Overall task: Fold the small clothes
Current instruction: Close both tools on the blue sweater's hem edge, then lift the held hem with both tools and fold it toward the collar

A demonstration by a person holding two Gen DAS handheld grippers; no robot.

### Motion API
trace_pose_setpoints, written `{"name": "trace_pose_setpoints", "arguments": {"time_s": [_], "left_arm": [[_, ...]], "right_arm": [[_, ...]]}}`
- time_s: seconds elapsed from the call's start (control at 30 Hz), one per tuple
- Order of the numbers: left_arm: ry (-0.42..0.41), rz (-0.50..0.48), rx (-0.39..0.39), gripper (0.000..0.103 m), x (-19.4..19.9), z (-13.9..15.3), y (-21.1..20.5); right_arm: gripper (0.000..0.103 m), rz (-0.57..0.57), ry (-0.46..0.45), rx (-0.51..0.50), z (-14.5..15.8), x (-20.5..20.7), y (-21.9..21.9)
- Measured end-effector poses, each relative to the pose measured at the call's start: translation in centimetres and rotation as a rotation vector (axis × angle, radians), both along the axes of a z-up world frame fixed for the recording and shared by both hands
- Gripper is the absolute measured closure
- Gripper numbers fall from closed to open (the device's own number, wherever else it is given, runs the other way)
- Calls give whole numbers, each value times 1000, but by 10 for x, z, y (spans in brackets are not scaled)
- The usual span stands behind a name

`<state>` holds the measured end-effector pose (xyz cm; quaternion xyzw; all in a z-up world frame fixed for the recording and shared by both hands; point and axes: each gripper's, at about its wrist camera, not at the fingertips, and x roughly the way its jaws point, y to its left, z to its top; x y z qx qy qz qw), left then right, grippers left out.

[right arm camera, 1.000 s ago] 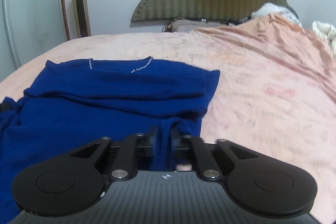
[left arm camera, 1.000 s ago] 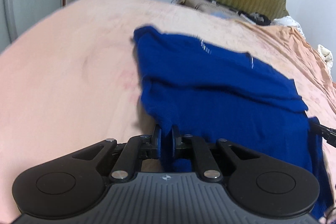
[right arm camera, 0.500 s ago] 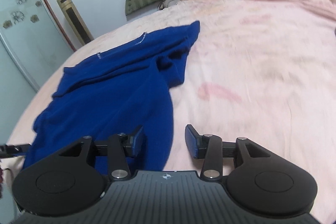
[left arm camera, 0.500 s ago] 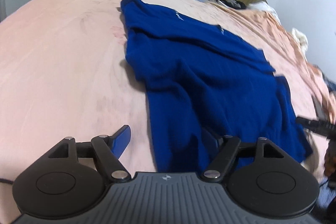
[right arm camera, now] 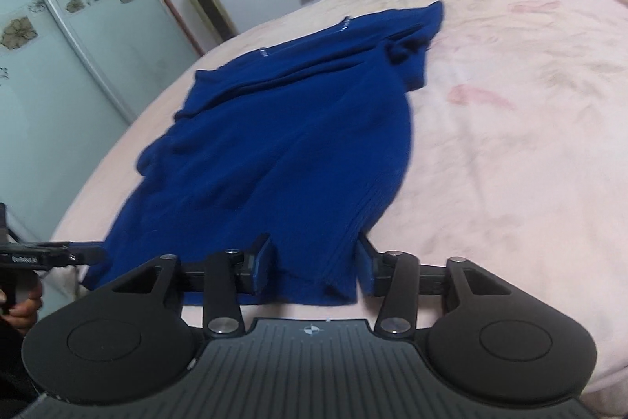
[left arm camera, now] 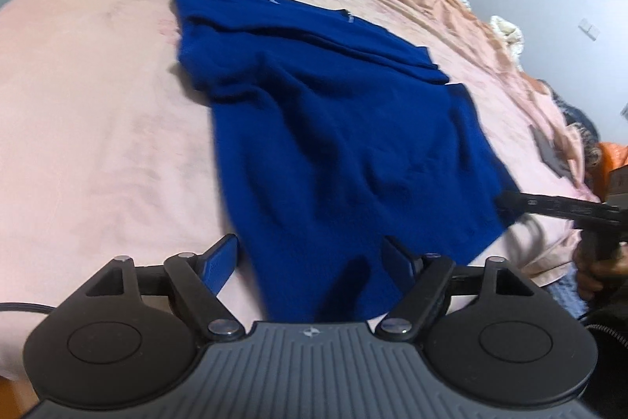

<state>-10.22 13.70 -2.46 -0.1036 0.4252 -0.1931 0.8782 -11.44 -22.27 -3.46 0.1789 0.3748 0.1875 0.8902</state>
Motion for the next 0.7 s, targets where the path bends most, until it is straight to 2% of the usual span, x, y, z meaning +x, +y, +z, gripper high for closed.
{"name": "trace_pose_setpoints", "arguments": {"time_s": [0.07,0.13,0.23,0.3,0.4,0.5,0.6,0.7], "left_arm": [[-1,4,14,64,1,-1,-6],[22,25,15,89,5,-2,-8],[47,38,-26,91,9,0,-5],[1,31,-38,91,5,12,-2],[-82,6,-122,91,-4,41,10],[-175,-17,-178,91,-19,71,28],[-249,-25,-189,91,-36,92,42],[-269,-19,-184,91,-45,96,50]], "right_arm": [[79,-9,2,11,-1,2,3],[84,-17,0,13,-2,5,6],[86,-21,-17,17,3,4,10],[86,-6,-35,54,10,2,9],[86,38,-79,155,29,-4,0],[86,96,-148,205,54,-16,-9],[86,171,-225,231,78,-32,-18],[86,248,-300,229,94,-48,-25]]}}
